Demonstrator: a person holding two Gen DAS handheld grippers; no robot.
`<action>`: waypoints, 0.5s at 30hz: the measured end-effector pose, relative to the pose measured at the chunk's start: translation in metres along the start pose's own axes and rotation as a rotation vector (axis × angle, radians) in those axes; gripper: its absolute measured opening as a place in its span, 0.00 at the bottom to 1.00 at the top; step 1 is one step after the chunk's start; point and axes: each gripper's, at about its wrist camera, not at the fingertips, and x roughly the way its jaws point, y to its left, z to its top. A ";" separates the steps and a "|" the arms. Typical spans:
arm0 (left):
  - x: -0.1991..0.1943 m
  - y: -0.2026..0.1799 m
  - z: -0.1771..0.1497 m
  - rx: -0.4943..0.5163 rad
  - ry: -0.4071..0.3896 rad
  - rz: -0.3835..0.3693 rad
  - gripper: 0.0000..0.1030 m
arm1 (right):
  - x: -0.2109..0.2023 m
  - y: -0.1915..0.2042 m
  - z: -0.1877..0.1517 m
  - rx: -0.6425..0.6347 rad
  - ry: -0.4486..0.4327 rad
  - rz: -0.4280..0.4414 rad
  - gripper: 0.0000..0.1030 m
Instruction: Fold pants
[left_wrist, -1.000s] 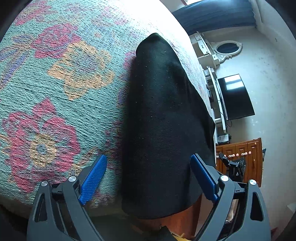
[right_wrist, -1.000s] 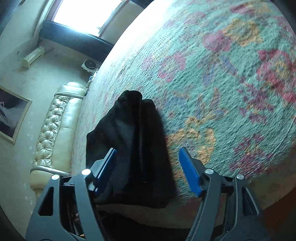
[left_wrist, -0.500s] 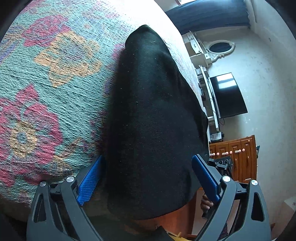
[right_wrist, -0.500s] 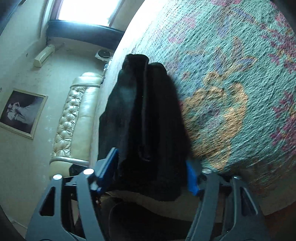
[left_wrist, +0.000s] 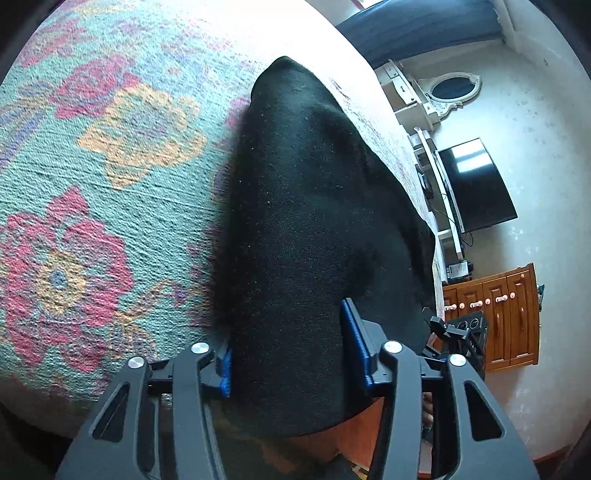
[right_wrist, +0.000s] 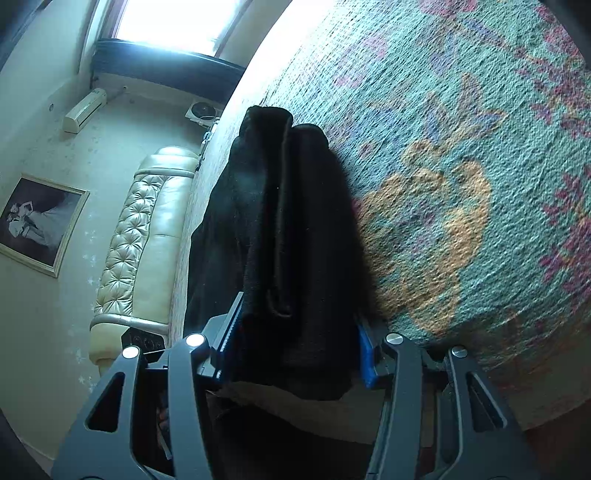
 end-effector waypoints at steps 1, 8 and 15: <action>-0.001 -0.002 0.000 0.010 -0.005 0.005 0.42 | 0.001 0.003 -0.001 -0.005 -0.003 -0.005 0.47; -0.002 -0.015 -0.001 0.058 -0.036 0.070 0.36 | 0.007 0.023 -0.006 -0.028 -0.020 -0.033 0.44; -0.007 -0.017 0.001 0.087 -0.068 0.123 0.34 | 0.019 0.043 -0.009 -0.043 -0.019 -0.046 0.44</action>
